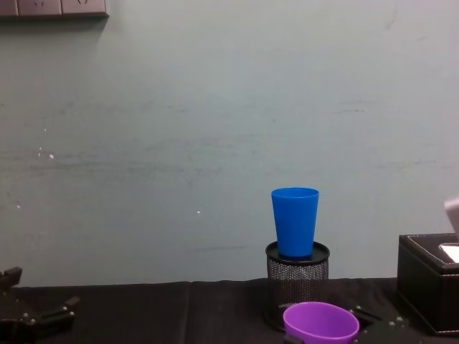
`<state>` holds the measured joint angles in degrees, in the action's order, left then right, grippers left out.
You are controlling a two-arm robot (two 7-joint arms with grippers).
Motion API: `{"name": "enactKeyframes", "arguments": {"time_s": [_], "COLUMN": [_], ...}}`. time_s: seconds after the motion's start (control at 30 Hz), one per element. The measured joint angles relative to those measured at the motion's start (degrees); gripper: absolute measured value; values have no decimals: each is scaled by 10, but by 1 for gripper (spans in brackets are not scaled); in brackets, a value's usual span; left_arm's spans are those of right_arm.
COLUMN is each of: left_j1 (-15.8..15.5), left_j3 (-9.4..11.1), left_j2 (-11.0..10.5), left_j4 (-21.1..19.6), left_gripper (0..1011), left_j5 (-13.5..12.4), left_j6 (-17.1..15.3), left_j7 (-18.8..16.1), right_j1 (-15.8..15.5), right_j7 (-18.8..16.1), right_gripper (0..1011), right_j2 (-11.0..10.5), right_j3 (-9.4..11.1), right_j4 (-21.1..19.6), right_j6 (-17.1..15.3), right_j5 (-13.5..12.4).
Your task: Pick up one cup with a gripper and tap it against the other cup.
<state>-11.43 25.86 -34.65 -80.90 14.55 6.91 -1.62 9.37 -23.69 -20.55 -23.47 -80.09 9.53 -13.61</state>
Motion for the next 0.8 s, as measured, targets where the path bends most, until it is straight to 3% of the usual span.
{"name": "enactKeyframes", "arguments": {"time_s": [0.47, 0.73, 0.8], "left_j1": [0, 0, 0], "left_j3": [0, 0, 0], "left_j2": [0, 0, 0], "left_j4": [0, 0, 0], "left_gripper": [1000, 1000, 1000], "left_j5": [0, 0, 0], "left_j6": [0, 0, 0], "left_j7": [0, 0, 0], "right_j1": [3, 3, 3], "right_j7": [-7, -7, -7], "right_gripper": [749, 750, 796], "right_j2": [23, 23, 22], "right_j3": [7, 7, 7], "right_j4": [42, 40, 39], "right_j6": [29, 28, 27], "right_j5": [15, 14, 14]}}
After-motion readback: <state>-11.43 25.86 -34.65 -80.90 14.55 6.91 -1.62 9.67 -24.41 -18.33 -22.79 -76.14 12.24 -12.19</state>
